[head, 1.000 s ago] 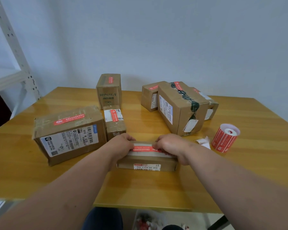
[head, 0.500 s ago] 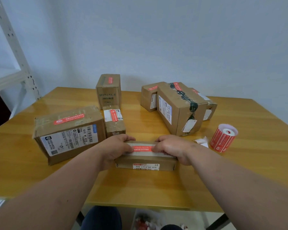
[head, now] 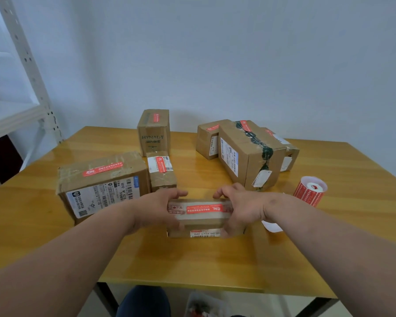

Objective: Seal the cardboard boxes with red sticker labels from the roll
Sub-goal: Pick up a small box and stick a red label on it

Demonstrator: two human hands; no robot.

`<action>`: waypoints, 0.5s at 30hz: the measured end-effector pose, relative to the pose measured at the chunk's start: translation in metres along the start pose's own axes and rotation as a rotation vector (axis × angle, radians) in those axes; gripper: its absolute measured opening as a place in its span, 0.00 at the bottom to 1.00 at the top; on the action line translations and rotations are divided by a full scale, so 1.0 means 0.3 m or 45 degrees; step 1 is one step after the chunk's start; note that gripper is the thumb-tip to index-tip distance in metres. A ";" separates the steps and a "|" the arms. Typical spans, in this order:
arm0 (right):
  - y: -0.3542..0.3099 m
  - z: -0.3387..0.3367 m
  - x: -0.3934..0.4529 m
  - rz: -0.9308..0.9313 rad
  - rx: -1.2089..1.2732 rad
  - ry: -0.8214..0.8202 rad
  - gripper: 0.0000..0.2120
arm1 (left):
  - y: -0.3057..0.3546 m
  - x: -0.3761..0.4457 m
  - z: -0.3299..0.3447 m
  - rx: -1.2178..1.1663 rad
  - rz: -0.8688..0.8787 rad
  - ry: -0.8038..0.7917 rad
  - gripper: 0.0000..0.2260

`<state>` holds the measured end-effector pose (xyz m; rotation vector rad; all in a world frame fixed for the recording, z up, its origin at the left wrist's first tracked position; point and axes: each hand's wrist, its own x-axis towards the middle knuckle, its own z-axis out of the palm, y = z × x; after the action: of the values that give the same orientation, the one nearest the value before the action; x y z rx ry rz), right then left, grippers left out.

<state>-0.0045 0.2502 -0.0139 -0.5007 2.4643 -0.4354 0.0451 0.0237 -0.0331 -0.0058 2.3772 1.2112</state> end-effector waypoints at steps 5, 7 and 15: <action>0.001 0.008 -0.014 0.006 -0.022 0.053 0.39 | 0.000 -0.006 0.021 0.168 0.046 0.054 0.37; 0.002 0.008 -0.020 0.005 -0.014 0.062 0.39 | -0.002 -0.007 0.024 0.277 0.076 0.122 0.38; 0.014 0.002 -0.033 0.004 0.099 0.071 0.38 | 0.014 -0.019 0.051 0.550 0.280 0.312 0.22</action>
<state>0.0022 0.2581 -0.0113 -0.4584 2.4902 -0.5486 0.0554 0.0368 -0.0354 0.2662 2.8737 0.7977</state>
